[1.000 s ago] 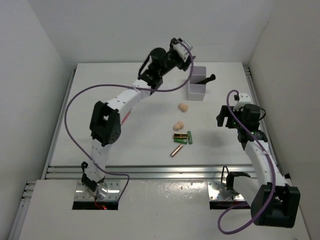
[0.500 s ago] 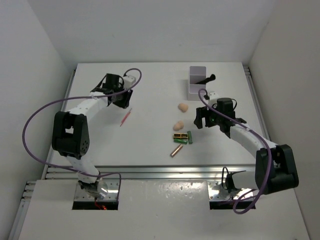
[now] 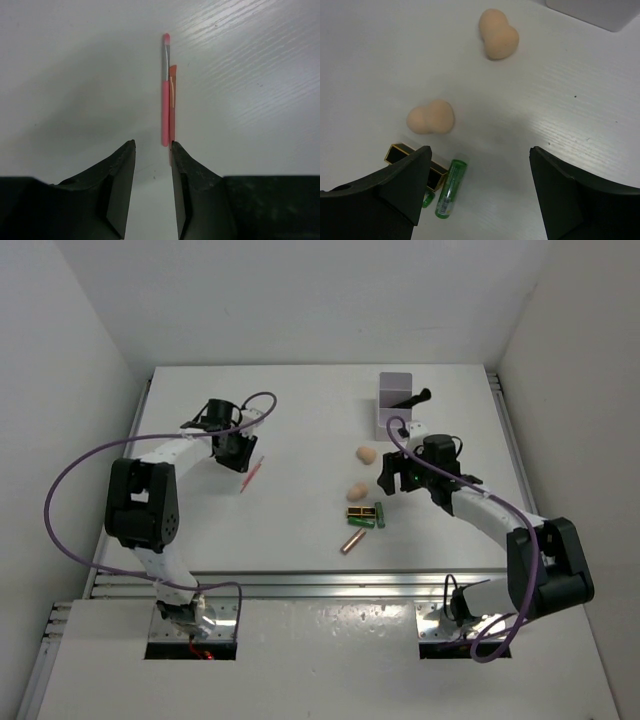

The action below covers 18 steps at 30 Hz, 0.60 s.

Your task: Organize the makeup

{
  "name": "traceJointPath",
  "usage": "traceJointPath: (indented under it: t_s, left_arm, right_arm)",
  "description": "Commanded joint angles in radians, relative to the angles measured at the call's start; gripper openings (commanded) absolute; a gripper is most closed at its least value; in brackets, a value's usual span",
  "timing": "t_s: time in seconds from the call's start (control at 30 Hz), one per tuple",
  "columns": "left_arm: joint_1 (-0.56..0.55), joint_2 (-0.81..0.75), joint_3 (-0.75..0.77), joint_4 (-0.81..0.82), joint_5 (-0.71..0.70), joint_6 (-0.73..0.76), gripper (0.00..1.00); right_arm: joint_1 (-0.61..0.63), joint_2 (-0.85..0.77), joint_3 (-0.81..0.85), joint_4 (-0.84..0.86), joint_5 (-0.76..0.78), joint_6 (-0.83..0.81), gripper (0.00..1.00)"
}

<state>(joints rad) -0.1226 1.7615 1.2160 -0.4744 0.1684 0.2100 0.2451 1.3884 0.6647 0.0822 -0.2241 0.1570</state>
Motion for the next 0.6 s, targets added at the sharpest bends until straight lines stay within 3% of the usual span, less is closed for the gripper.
traceJointPath:
  t_s: [0.0,0.3,0.57]
  left_arm:
    - [0.006,0.044,0.010,0.039,0.000,-0.004,0.38]
    - [0.017,0.088,0.013,0.080,0.049,0.019,0.38]
    - [0.028,0.118,0.013,0.089,0.094,0.029,0.37]
  right_arm:
    - [0.008,-0.035,-0.025,0.054,0.043,0.033,0.79]
    - [0.075,-0.078,-0.094,0.068,0.187,0.050,0.79]
    - [0.105,-0.127,-0.103,0.001,0.223,0.026,0.79]
